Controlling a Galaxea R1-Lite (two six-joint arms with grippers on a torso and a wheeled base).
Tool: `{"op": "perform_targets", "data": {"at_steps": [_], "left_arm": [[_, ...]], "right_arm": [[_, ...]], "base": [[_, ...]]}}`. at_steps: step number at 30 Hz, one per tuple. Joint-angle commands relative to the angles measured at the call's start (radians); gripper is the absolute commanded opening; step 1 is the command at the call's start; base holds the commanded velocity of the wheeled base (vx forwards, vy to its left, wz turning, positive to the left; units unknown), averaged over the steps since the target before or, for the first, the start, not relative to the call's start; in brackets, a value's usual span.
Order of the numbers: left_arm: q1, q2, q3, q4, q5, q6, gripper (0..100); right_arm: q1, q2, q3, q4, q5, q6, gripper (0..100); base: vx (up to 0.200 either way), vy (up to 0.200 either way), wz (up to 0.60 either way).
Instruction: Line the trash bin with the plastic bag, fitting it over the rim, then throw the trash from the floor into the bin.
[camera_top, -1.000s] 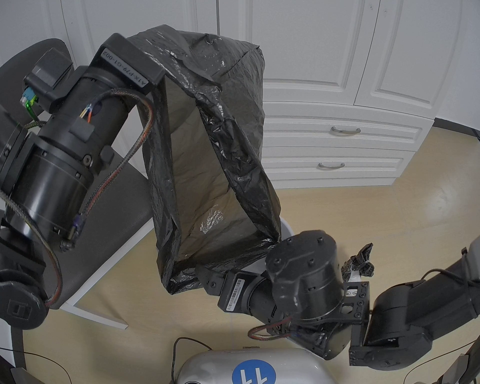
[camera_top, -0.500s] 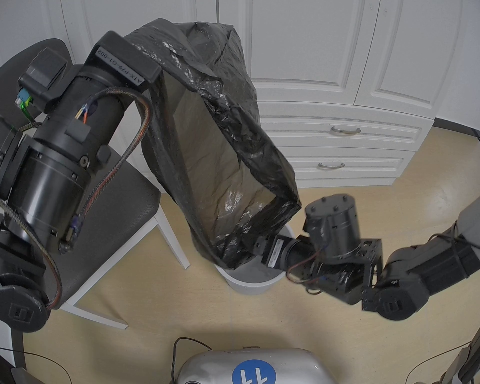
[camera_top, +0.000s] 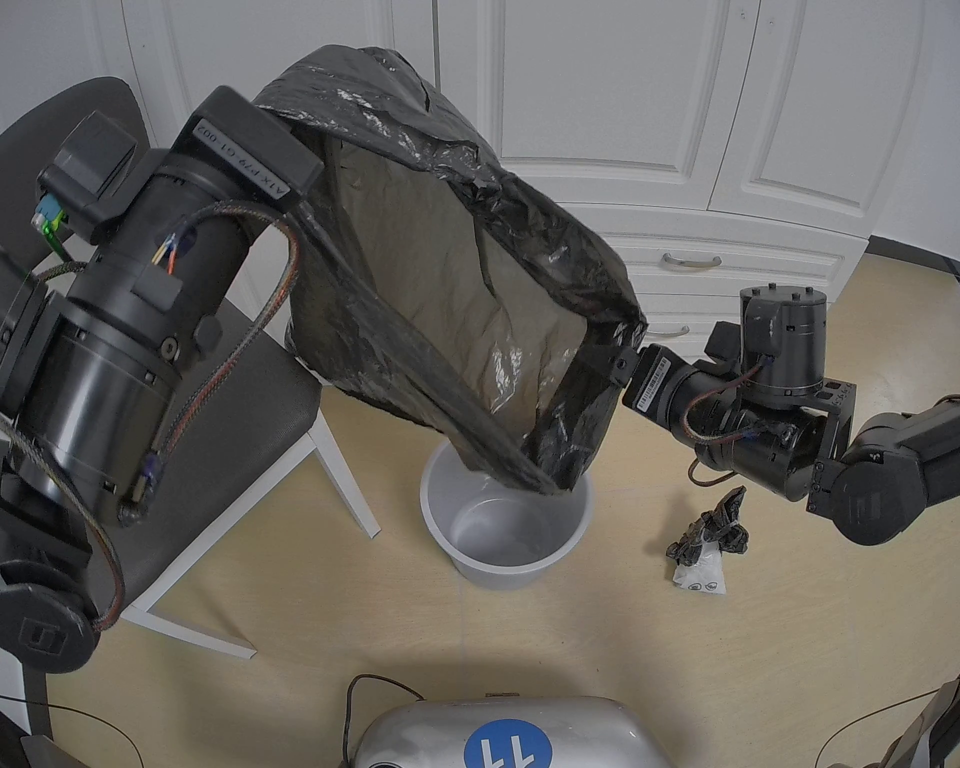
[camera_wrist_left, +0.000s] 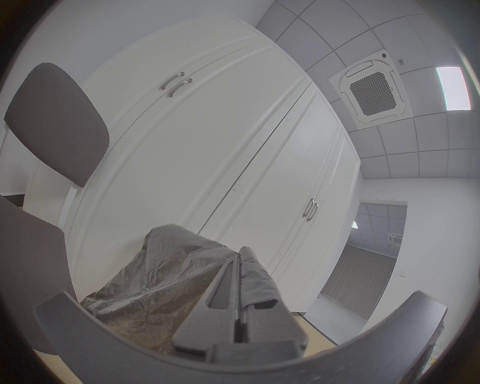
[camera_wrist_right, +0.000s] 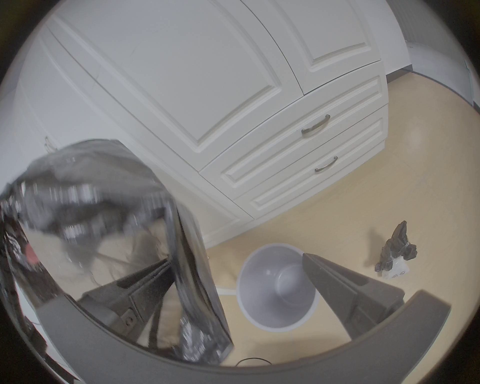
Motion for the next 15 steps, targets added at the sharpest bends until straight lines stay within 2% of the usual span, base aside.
{"op": "perform_targets", "data": {"at_steps": [1, 7, 8, 15], "left_arm": [[-0.001, 0.002, 0.002, -0.002, 0.002, -0.001, 0], [0.004, 0.01, -0.024, -0.002, 0.012, -0.002, 0], [0.005, 0.013, -0.039, 0.0, 0.015, -0.002, 0], [0.008, 0.059, -0.069, -0.002, 0.065, -0.001, 0]], "right_arm": [[0.005, -0.021, -0.006, 0.001, 0.0, 0.018, 100], [0.096, 0.001, 0.001, 0.006, 0.034, 0.114, 100], [0.146, 0.029, 0.005, 0.015, 0.034, 0.143, 100], [0.226, 0.081, -0.005, 0.029, 0.02, 0.156, 100]], "base": [[0.0, 0.0, 0.0], [0.0, 0.0, 0.0], [0.0, 0.0, 0.0], [0.0, 0.0, 0.0]]}}
